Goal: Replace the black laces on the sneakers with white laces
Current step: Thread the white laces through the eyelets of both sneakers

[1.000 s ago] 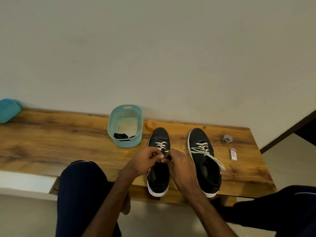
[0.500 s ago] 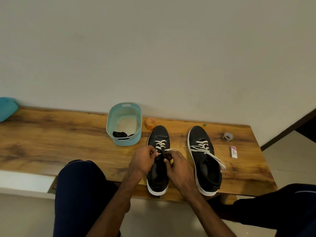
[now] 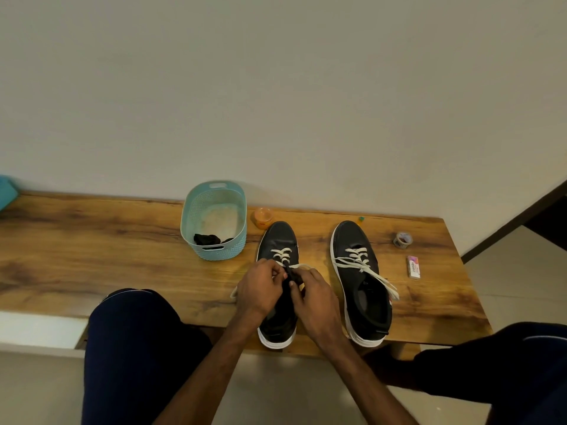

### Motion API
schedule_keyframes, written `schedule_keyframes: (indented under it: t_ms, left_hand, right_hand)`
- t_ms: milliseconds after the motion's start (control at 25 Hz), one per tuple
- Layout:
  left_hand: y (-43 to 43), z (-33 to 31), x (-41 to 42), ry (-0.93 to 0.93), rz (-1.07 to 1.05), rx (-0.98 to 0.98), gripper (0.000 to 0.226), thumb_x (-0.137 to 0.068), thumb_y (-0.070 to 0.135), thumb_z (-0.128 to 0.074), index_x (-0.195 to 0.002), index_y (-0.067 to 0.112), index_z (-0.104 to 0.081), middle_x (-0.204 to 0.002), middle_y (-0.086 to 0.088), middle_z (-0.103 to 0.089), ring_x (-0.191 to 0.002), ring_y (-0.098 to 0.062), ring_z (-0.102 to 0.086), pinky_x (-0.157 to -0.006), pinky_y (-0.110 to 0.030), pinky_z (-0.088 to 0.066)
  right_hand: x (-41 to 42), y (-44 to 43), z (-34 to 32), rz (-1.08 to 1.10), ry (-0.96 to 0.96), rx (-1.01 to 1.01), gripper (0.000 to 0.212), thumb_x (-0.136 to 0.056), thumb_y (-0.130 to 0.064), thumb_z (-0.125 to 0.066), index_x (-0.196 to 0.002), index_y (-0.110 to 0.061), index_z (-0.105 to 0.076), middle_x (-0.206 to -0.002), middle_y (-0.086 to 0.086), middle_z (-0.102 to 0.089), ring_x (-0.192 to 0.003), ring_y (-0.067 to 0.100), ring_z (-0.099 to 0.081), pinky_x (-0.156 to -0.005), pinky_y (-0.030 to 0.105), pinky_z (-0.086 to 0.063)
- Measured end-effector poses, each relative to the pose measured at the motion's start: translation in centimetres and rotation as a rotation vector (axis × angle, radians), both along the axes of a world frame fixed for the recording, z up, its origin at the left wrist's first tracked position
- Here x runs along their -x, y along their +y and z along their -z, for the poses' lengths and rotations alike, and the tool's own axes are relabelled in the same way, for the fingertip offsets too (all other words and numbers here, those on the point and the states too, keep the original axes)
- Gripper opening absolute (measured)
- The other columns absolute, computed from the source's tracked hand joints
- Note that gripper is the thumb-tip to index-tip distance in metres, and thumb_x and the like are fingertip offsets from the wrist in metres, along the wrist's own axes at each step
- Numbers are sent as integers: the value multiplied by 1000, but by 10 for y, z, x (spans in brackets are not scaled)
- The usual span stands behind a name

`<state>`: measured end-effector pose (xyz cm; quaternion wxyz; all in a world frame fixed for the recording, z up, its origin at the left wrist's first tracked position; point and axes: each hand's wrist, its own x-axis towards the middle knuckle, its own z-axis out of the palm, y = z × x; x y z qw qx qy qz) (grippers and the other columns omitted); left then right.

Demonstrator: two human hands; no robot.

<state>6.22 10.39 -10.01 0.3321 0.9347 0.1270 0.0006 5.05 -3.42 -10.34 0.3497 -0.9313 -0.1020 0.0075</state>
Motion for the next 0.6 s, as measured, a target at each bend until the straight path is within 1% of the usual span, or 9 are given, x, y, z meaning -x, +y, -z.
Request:
schedule_keyframes:
  t_ms: [80,200,240,320,400,440,480,560,600]
  left_hand:
    - [-1,3,-1,11,-26,109,5,-91,26,-66,-87,25,-67,-91,10,-66,-86,-10,-62,-78,-35,-53]
    - [2,13,-1,60,-96,381,9,-91,21,-66,-84,24,-71,-84,8,-71,-87,-14,-68,-83,-40,-56]
    - [4,17,-2,75,-99,436,10,-91,22,-65,-85,25,-72,-83,8,-72,-87,-14,-69,-84,-42,-56]
    - [6,20,-2,80,-72,470,11,-91,22,-64,-88,26,-74,-84,9,-73,-86,-12,-70,-85,-46,-56]
    - [6,20,-3,52,-77,496,11,-91,18,-65,-89,24,-74,-85,7,-74,-86,-13,-70,-86,-47,-56]
    - [6,22,-4,27,-88,519,10,-90,15,-66,-88,22,-74,-85,6,-74,-87,-13,-70,-87,-47,-56]
    - [7,23,-4,5,-91,526,10,-89,14,-68,-88,21,-75,-85,6,-74,-86,-13,-70,-87,-46,-56]
    - [6,24,-3,-27,-61,506,9,-86,14,-71,-88,21,-75,-85,7,-74,-86,-11,-70,-86,-45,-56]
    - [6,23,-4,-45,-49,491,8,-86,15,-72,-88,22,-75,-85,8,-74,-86,-10,-69,-86,-45,-56]
  right_hand:
    - [0,0,1,8,8,-24,27,-98,-31,-54,-124,-27,-61,-120,-10,-58,-97,7,-60,-79,27,-54]
    - [1,1,3,16,18,-41,28,-98,-34,-56,-124,-27,-61,-119,-10,-58,-96,8,-61,-79,27,-54]
    - [1,1,2,19,18,-37,28,-97,-34,-57,-124,-27,-62,-119,-11,-58,-96,7,-62,-79,26,-54]
    - [2,2,1,25,26,-25,28,-97,-35,-58,-123,-27,-63,-119,-12,-59,-96,6,-61,-79,25,-54]
    - [1,2,1,32,40,-30,27,-96,-36,-60,-121,-27,-64,-116,-12,-60,-95,6,-62,-78,26,-54]
    - [0,2,1,43,53,-75,26,-95,-35,-62,-119,-26,-65,-113,-12,-61,-94,6,-62,-78,27,-54]
    - [-2,2,1,69,73,-163,24,-94,-35,-63,-116,-25,-67,-109,-13,-64,-92,4,-62,-78,28,-55]
    - [-11,2,6,152,141,-367,16,-93,-30,-66,-106,-24,-72,-99,-13,-68,-88,2,-63,-79,31,-56]
    - [-16,3,7,191,179,-416,11,-92,-26,-67,-101,-24,-73,-94,-12,-70,-86,1,-63,-78,32,-56]
